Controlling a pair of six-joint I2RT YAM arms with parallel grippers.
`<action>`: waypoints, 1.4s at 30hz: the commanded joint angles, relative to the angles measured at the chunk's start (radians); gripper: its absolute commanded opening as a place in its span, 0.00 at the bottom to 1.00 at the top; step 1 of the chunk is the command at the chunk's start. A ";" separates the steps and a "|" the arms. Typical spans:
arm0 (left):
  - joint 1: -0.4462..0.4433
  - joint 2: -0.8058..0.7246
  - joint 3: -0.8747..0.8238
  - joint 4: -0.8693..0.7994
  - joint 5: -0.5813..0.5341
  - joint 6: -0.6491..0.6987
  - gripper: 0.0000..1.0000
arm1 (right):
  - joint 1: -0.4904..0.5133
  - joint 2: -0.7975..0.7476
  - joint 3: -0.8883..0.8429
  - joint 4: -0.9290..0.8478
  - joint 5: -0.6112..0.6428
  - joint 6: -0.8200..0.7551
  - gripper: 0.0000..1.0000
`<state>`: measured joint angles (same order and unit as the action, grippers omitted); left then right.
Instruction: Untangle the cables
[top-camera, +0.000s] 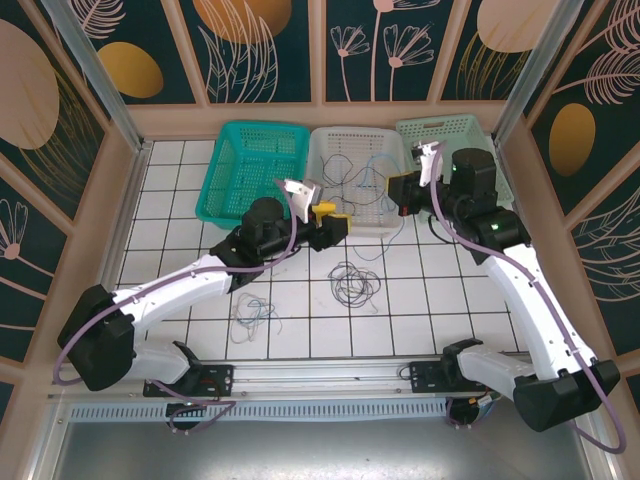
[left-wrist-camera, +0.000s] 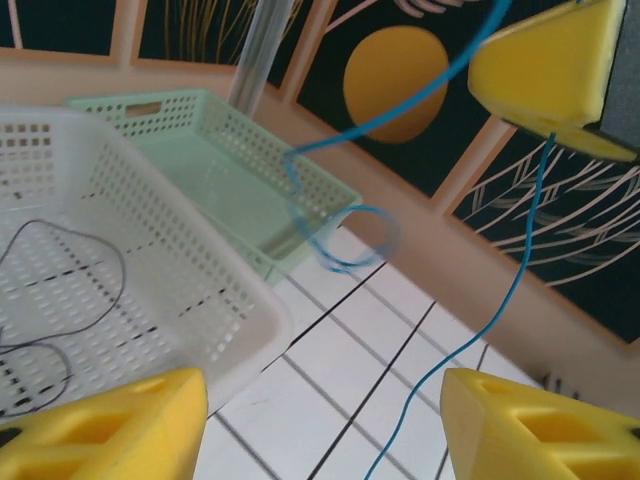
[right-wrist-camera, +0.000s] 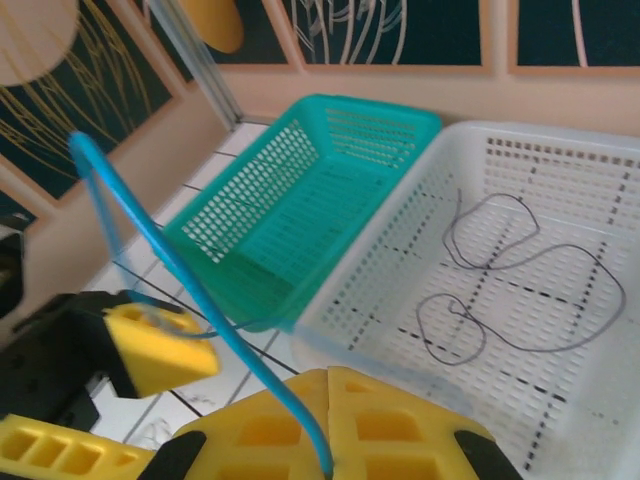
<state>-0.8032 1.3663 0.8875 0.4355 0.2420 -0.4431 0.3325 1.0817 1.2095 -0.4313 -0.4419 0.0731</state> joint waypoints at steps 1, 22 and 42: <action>0.003 0.014 0.014 0.129 0.034 -0.045 0.65 | -0.008 -0.030 0.042 0.051 -0.080 0.051 0.00; 0.002 0.011 -0.024 0.175 -0.061 -0.080 0.99 | -0.046 0.113 0.193 0.055 0.459 -0.031 0.00; 0.002 -0.035 -0.093 0.134 -0.126 -0.052 0.99 | -0.285 0.014 -0.356 0.877 0.836 0.300 0.00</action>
<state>-0.8032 1.3369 0.8036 0.5671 0.1276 -0.5091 0.0769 1.1271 0.8970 0.2508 0.3649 0.2977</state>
